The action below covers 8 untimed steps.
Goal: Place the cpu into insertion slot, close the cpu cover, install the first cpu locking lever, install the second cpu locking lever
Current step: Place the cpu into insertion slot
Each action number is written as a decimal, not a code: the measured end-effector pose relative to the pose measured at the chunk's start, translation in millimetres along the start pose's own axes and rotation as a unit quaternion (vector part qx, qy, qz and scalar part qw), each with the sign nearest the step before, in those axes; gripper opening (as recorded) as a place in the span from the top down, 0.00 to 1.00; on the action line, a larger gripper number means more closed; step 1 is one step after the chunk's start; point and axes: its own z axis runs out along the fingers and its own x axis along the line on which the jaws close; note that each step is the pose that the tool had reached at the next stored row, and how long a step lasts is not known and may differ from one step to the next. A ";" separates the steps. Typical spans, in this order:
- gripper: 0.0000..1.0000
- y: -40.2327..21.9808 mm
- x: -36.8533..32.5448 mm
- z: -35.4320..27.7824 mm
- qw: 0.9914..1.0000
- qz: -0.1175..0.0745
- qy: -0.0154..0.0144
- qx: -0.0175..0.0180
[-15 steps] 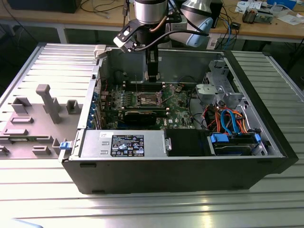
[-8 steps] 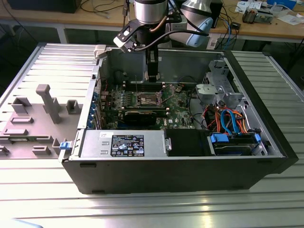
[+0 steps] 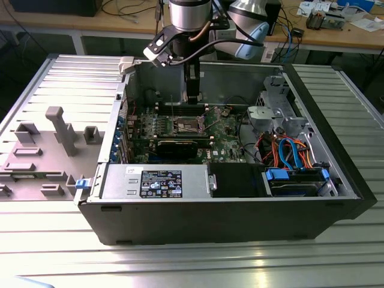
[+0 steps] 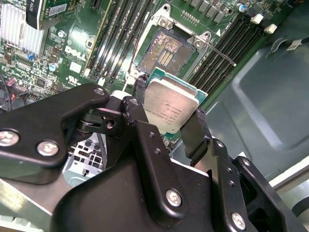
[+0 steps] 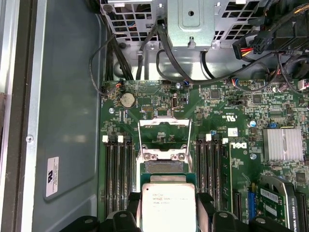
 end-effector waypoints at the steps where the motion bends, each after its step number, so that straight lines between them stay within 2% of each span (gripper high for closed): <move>1: 0.46 -0.2 0.0 2.0 1.000 0.000 0.000 0.000; 8: 0.46 -1.2 -0.1 13.5 1.000 0.005 0.000 0.000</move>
